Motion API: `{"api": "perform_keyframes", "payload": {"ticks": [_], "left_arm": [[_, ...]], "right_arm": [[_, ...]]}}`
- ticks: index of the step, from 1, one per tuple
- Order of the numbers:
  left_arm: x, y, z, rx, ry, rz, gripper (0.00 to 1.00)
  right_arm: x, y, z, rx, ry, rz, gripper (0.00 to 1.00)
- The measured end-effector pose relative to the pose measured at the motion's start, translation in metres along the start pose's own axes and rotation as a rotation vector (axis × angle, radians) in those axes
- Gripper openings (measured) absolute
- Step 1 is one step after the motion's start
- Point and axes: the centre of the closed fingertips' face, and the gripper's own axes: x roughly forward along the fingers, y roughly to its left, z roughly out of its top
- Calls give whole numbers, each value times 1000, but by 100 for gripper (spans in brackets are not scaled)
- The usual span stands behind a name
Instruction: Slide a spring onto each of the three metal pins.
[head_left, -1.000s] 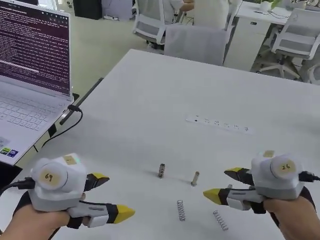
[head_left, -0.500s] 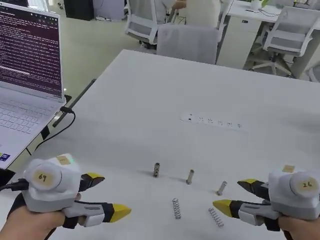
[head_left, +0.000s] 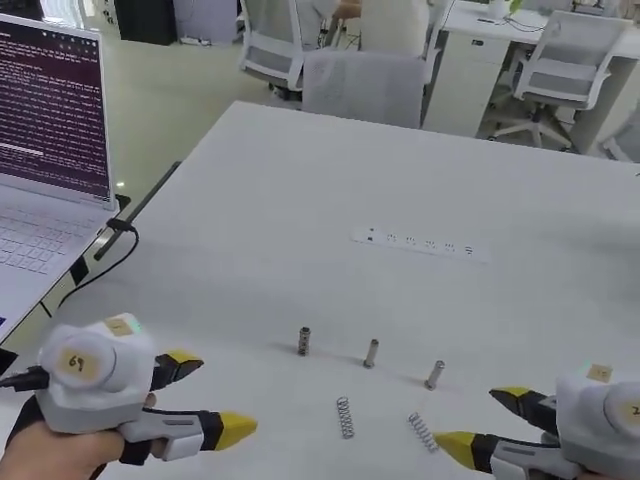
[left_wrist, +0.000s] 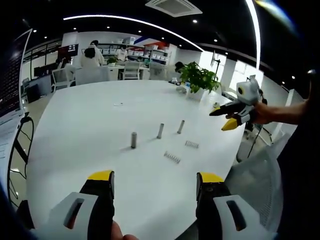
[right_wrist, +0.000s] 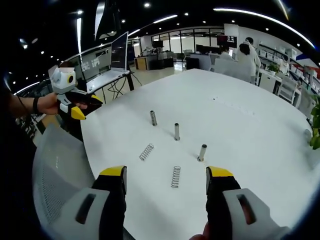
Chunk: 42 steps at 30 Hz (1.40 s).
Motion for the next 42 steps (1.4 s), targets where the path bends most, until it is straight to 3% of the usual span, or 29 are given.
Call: {"api": "perform_keyframes", "payload": {"ticks": [19, 42], "left_arm": [[18, -14, 2, 11, 19, -35, 63], [60, -36, 0, 0, 45, -85, 60]], "right_arm": [[-9, 4, -17, 46, 7, -4, 66], [-13, 1, -23, 57, 15, -2, 66]]}}
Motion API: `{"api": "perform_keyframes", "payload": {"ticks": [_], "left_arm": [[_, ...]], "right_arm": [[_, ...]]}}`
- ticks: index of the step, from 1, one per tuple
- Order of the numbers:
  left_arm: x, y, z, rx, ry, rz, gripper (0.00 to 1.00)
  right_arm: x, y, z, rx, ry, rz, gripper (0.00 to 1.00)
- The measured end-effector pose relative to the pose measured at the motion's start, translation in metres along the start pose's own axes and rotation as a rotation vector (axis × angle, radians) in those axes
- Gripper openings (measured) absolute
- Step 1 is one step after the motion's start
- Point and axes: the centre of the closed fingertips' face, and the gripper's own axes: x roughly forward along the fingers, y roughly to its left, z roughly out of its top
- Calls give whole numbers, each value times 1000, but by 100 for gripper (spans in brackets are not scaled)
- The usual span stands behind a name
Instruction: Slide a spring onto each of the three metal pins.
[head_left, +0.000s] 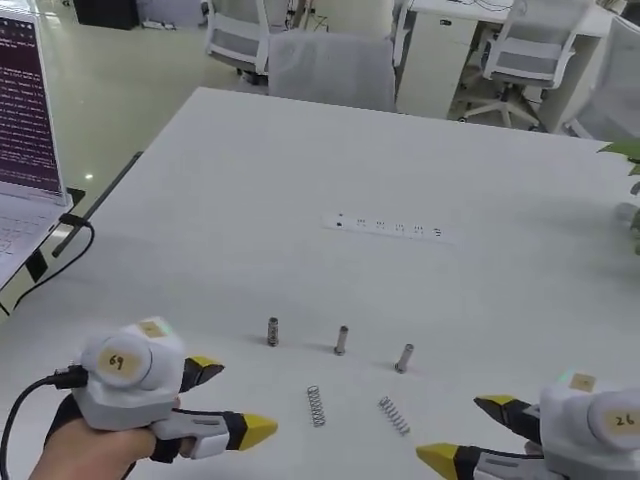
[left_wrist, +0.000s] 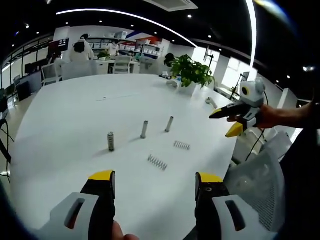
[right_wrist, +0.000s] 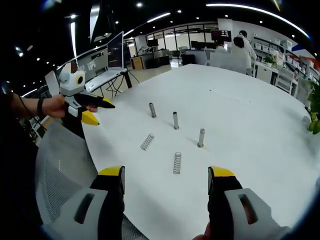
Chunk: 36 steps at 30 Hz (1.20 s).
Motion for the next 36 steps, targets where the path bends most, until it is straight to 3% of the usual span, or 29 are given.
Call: {"api": "perform_keyframes", "payload": {"ticks": [11, 24, 36], "left_arm": [[28, -9, -1, -23, 11, -10, 59], [65, -20, -12, -46, 55, -9, 56], [85, -14, -19, -88, 82, 45, 53]], "right_arm": [[-1, 2, 0, 1, 3, 8, 68], [-4, 4, -4, 10, 3, 5, 68], [-5, 4, -8, 20, 11, 5, 68]]}}
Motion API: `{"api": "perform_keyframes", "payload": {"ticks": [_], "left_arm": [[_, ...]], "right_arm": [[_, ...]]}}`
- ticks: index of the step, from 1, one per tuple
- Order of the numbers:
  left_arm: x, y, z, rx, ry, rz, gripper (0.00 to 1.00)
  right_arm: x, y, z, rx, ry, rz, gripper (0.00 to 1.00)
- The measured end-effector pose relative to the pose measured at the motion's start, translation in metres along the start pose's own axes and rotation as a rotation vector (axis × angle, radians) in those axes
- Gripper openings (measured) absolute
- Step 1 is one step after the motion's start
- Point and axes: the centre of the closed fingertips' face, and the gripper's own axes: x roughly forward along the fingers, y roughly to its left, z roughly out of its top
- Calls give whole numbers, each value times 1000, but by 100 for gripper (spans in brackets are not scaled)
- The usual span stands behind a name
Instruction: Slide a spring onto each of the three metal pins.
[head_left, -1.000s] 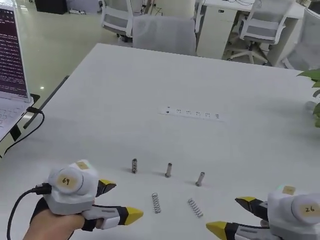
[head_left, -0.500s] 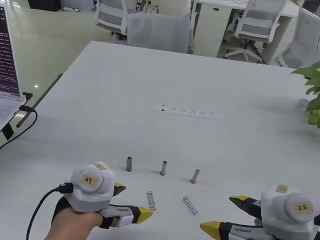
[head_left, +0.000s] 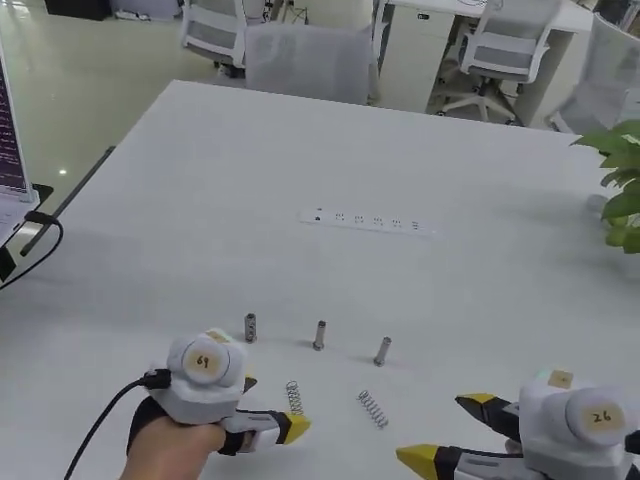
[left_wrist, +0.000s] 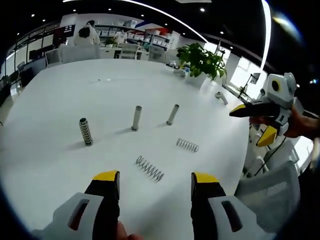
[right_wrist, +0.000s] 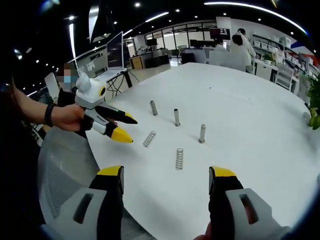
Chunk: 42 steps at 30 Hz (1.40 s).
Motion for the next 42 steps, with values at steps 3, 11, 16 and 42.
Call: {"api": "perform_keyframes", "payload": {"ticks": [3, 11, 16, 42], "left_arm": [[7, 2, -3, -11, 9, 18, 51], [21, 0, -8, -33, 30, 40, 41], [28, 2, -11, -34, 41, 56, 36], [38, 16, -14, -10, 68, 110, 15]], "right_arm": [[0, 1, -1, 2, 3, 3, 68], [0, -2, -2, 10, 6, -1, 67], [1, -3, -2, 17, 7, -3, 67], [7, -3, -3, 21, 17, 9, 66]]}}
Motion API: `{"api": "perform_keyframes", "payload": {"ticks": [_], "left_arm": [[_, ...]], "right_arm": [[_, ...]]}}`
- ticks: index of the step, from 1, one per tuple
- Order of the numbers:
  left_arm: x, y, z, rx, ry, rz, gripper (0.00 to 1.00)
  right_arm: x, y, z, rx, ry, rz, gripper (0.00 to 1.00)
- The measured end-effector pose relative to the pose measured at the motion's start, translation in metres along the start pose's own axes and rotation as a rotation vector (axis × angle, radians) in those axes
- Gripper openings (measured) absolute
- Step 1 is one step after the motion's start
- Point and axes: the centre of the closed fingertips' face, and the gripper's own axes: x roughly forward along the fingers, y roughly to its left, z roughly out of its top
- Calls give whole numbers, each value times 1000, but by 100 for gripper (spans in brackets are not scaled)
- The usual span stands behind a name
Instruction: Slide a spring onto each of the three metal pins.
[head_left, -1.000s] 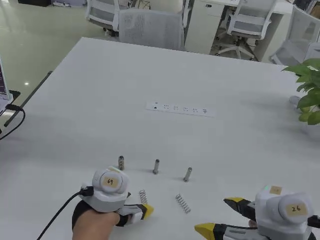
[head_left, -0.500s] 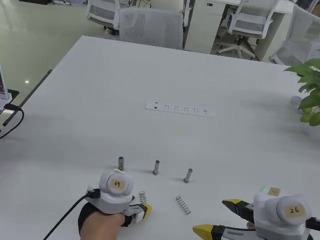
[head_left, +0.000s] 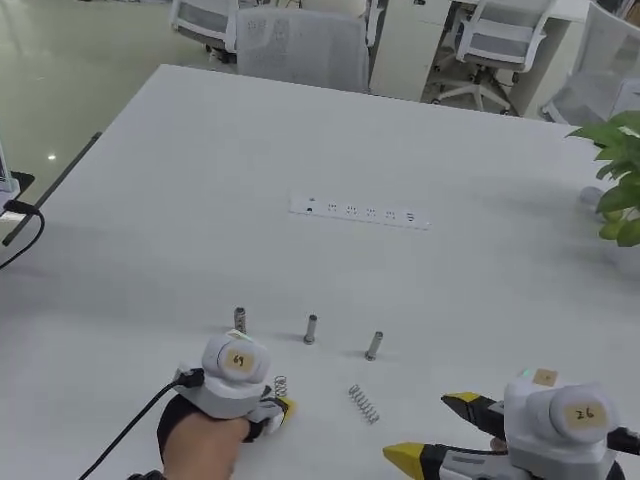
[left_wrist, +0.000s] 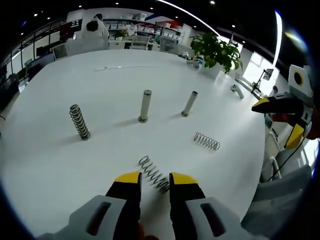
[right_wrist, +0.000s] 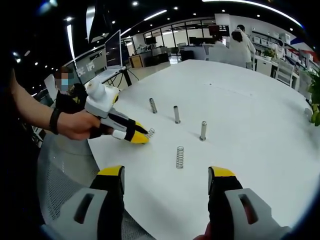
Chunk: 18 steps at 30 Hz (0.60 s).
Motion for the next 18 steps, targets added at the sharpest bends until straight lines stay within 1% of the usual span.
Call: {"api": "perform_keyframes", "payload": {"ticks": [4, 6, 7, 9, 12, 16, 18], "left_arm": [[-1, 2, -1, 6, 9, 9, 12], [-2, 4, -2, 25, 17, 14, 12], [-3, 4, -4, 35, 29, 17, 11], [-5, 5, -7, 43, 41, 18, 10], [-8, 9, -10, 78, 58, 36, 7], [-6, 12, -10, 110, 69, 41, 3], [-8, 11, -10, 110, 77, 38, 3]], "right_arm": [[1, 1, 0, -4, 1, 2, 66], [2, 2, 1, -4, -1, 4, 66], [2, 3, 1, -4, -2, 5, 66], [2, 4, 1, -7, 0, 5, 66], [2, 5, 2, -7, -1, 6, 66], [2, 4, 2, -10, -2, 5, 66], [2, 4, 3, -13, -2, 4, 66]]}}
